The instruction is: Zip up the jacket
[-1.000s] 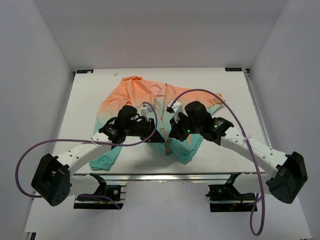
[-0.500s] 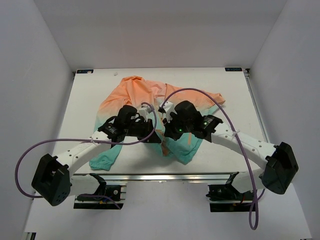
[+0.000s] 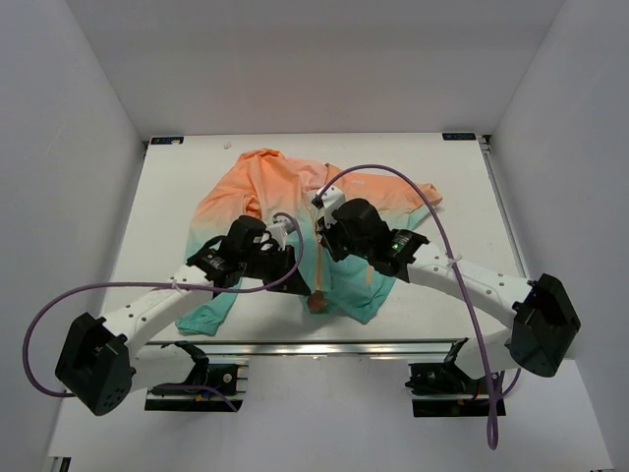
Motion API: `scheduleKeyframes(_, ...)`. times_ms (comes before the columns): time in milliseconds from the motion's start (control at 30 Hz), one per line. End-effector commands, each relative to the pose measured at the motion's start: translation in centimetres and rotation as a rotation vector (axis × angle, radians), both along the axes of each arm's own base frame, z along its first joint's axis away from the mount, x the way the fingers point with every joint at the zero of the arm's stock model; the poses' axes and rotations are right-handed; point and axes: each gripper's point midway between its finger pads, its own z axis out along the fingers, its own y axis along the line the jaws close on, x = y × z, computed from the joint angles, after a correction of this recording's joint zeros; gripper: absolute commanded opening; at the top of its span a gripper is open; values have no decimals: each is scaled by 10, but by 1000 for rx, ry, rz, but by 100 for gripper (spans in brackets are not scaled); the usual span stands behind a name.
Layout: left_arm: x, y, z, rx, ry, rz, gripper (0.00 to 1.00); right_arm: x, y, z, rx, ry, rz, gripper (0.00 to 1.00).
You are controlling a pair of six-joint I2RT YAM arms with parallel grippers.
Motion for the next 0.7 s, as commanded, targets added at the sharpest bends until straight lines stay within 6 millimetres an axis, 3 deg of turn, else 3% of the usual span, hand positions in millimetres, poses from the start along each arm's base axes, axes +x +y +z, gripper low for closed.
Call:
scheduleKeyframes(0,-43,3,3,-25,132,-94,0,50,-10,41,87,-176,-192,0)
scheduleKeyframes(200,-52,12,-5,11,164,-79,0,94,-5,41,43,-202,-276,0)
scheduleKeyframes(333,-59,16,-11,8,189,-75,0,139,-15,31,20,-191,-351,0)
scheduleKeyframes(367,-63,18,-14,8,198,-74,0,151,-15,17,-9,-182,-370,0)
scheduleKeyframes(400,-64,18,-16,5,206,-68,0,166,-18,26,0,-200,-393,0)
scheduleKeyframes(433,-63,17,-16,-5,204,-65,0,177,-16,11,-23,-183,-394,0)
scheduleKeyframes(467,-65,17,-17,-10,212,-71,0,186,-16,10,-19,-179,-397,0)
scheduleKeyframes(500,-68,18,-22,-5,229,-71,0,206,-17,25,26,-212,-418,0)
scheduleKeyframes(533,-69,18,-23,-11,229,-74,0,218,-13,12,19,-205,-416,0)
scheduleKeyframes(567,-70,18,-24,-13,233,-76,0,228,-13,13,22,-211,-423,0)
scheduleKeyframes(600,-71,18,-27,-13,239,-72,0,246,-12,32,54,-246,-442,0)
scheduleKeyframes(633,-71,19,-28,-15,245,-70,0,258,-7,14,33,-233,-442,0)
scheduleKeyframes(667,-72,18,-28,-19,248,-75,0,267,-6,13,30,-235,-446,0)
